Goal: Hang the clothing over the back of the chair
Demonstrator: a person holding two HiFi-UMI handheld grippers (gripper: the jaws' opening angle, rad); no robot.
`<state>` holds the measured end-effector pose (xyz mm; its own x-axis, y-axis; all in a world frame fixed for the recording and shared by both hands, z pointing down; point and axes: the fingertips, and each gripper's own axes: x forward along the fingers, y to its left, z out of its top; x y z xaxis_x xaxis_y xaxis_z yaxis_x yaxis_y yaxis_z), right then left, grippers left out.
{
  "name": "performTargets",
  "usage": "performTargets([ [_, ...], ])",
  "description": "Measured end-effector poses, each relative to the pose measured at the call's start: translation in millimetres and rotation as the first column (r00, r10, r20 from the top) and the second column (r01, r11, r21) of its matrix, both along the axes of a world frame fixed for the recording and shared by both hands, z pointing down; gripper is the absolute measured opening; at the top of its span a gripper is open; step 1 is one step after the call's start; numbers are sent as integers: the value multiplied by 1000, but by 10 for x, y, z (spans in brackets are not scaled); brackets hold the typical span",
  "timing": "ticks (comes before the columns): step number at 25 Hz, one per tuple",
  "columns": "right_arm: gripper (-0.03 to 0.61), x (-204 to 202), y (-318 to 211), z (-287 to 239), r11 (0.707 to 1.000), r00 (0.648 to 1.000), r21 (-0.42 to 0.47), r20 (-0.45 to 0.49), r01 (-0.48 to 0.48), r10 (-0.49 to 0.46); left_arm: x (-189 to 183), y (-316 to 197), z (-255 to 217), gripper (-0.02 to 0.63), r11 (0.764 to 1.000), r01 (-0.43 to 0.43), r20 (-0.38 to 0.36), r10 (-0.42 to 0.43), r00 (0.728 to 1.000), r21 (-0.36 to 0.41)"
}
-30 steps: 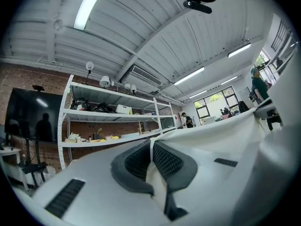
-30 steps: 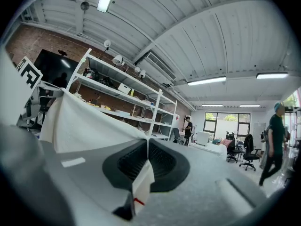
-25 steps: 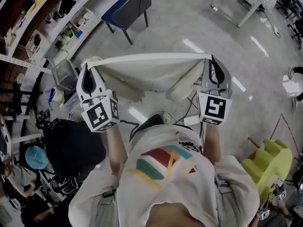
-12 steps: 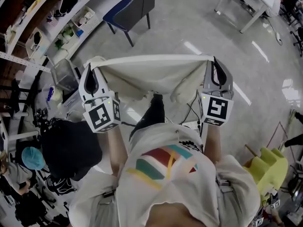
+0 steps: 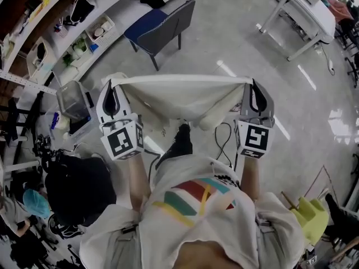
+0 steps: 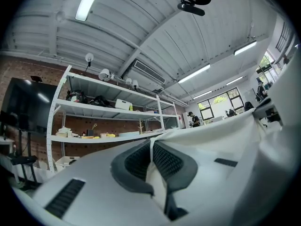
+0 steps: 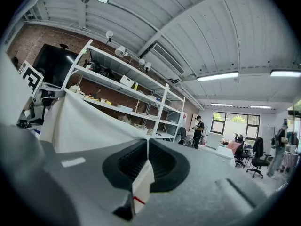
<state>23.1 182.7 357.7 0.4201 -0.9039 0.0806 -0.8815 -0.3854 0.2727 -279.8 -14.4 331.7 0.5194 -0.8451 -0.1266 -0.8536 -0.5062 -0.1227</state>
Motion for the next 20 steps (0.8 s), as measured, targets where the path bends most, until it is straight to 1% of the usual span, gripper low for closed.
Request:
performTargets([
  [2, 9, 129, -190, 21, 1000, 1000, -19, 12, -4, 4, 172, -225, 24, 14, 1000, -6, 3, 6, 1000, -7],
  [4, 9, 306, -361, 29, 999, 1000, -32, 16, -10, 10, 361, -423, 2, 15, 1000, -11, 14, 11, 1000, 2],
  [8, 9, 680, -797, -85, 999, 1000, -26, 7, -26, 26, 721, -856, -106, 14, 1000, -19, 10, 19, 1000, 9],
  [12, 9, 996, -1307, -138, 999, 1000, -34, 4, -15, 15, 973, -1289, -116, 14, 1000, -9, -6, 9, 1000, 19],
  [16, 9, 1285, -1777, -234, 999, 1000, -52, -6, 6, -7, 1209, -1633, -260, 14, 1000, 18, -14, -18, 1000, 20],
  [20, 9, 1477, -2126, -335, 999, 1000, -39, -5, 13, -13, 1375, -1910, -385, 14, 999, 24, -3, -24, 1000, 32],
])
